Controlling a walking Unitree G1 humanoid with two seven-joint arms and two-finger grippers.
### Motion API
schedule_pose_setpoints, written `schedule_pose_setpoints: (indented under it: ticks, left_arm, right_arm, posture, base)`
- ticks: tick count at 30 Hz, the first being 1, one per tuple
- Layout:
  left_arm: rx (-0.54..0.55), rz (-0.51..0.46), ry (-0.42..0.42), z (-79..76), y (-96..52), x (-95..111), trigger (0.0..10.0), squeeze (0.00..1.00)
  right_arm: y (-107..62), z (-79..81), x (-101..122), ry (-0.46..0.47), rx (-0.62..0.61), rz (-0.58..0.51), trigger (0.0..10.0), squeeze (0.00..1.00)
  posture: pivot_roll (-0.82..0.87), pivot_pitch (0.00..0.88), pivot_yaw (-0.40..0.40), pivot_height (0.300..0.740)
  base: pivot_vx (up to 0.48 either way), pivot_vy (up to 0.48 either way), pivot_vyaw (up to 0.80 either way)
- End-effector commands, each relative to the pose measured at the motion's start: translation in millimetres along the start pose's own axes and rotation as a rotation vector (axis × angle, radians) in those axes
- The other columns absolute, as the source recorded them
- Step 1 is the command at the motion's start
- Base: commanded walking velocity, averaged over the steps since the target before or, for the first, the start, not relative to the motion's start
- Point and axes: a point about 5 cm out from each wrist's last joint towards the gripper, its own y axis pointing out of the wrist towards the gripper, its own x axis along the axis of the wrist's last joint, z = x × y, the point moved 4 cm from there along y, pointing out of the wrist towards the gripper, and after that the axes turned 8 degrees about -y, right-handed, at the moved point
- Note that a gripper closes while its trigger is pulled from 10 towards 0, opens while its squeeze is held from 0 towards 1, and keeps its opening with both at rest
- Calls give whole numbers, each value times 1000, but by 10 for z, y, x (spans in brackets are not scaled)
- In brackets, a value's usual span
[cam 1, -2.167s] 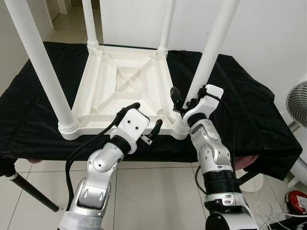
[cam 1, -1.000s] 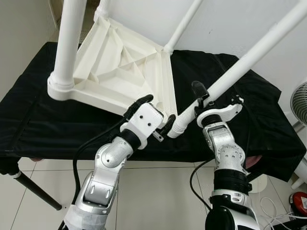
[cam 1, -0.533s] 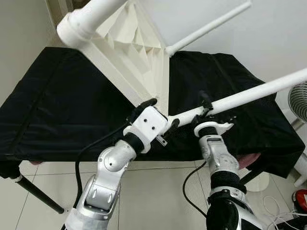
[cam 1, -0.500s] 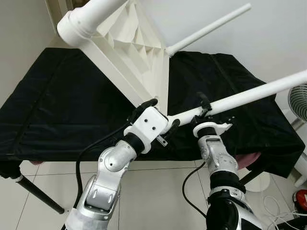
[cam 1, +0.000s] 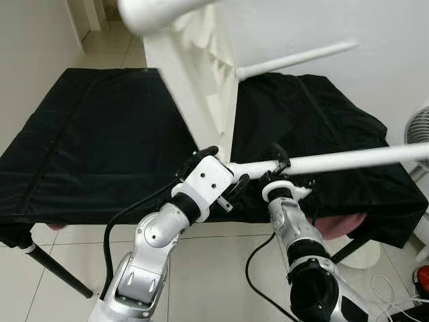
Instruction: Building children table
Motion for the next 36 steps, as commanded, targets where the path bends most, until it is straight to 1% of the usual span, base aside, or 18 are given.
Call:
schedule_pose_setpoints:
  ticks: [1, 4, 6, 10, 12, 14, 23, 24, 25, 26, 28, 29, 30, 31, 32, 34, 35, 36]
  left_arm:
    - [35, 11, 1, 15, -21, -13, 10000, 0]
    - [35, 14, -4, 8, -23, -17, 10000, 0]
    - [33, 18, -11, -12, -25, -22, 10000, 0]
    - [32, 23, -16, -32, -31, -26, 10000, 0]
    - [34, 32, -28, -32, -36, -44, 10000, 0]
    - [34, 32, -28, -32, -36, -44, 10000, 0]
    - [-42, 47, -106, -111, -38, -107, 10000, 0]
    - [-80, 44, -157, -154, -36, -105, 10000, 0]
    - [-80, 44, -157, -154, -36, -105, 10000, 0]
    - [-121, 40, -218, -200, -33, -103, 10000, 0]
    - [-121, 40, -218, -200, -33, -103, 10000, 0]
    - [-149, 39, -256, -233, -30, -103, 10000, 0]
    - [-149, 39, -256, -233, -30, -103, 10000, 0]
    - [-174, 57, -302, -259, 0, -137, 10000, 0]
    - [-174, 57, -302, -259, 0, -137, 10000, 0]
    - [-248, 83, -431, -351, 79, -185, 10000, 0]
    - [-248, 83, -431, -351, 79, -185, 10000, 0]
    - [-280, 88, -483, -394, 105, -190, 10000, 0]
  right_arm:
    - [-66, -113, 64, 13, -28, -43, 10000, 0]
    - [-67, -82, 103, -16, -5, -61, 10000, 0]
    - [-47, -4, 166, -75, 31, -97, 10000, 0]
    - [12, 122, 212, -320, 30, -127, 10000, 0]
    - [26, 171, 213, -356, 45, -131, 10000, 0]
    - [26, 171, 213, -356, 45, -131, 10000, 0]
    - [23, 195, 246, -354, 43, -142, 10000, 0]
    - [21, 195, 247, -357, 44, -145, 10000, 0]
    - [21, 195, 247, -357, 44, -145, 10000, 0]
    - [19, 198, 247, -354, 48, -150, 10000, 0]
    - [19, 198, 247, -354, 48, -150, 10000, 0]
    - [16, 200, 247, -359, 50, -158, 10000, 0]
    - [16, 200, 247, -359, 50, -158, 10000, 0]
    - [11, 190, 252, -362, 44, -166, 10000, 0]
    - [11, 190, 252, -362, 44, -166, 10000, 0]
    - [-3, 181, 262, -365, 40, -174, 10000, 0]
    - [-3, 181, 262, -365, 40, -174, 10000, 0]
    - [-7, 182, 265, -366, 40, -176, 10000, 0]
  posture:
    - [93, 42, 0, 740]
    - [91, 42, 2, 740]
    - [91, 43, 2, 740]
    - [92, 44, 3, 740]
    - [92, 46, 1, 740]
    - [92, 46, 1, 740]
    - [82, 49, 1, 740]
    - [79, 49, 0, 740]
    - [79, 49, 0, 740]
    - [78, 49, 0, 740]
    - [78, 49, 0, 740]
    - [76, 48, 2, 740]
    - [76, 48, 2, 740]
    - [74, 50, 3, 740]
    - [74, 50, 3, 740]
    - [67, 53, 5, 740]
    - [67, 53, 5, 740]
    - [67, 53, 5, 740]
  base:
    - [0, 0, 0]
    - [0, 0, 0]
    - [0, 0, 0]
    - [0, 0, 0]
    - [0, 0, 0]
    - [0, 0, 0]
    - [0, 0, 0]
    - [0, 0, 0]
    - [0, 0, 0]
    - [0, 0, 0]
    - [0, 0, 0]
    - [0, 0, 0]
    - [0, 0, 0]
    - [0, 0, 0]
    - [0, 0, 0]
    - [0, 0, 0]
    - [0, 0, 0]
    - [0, 0, 0]
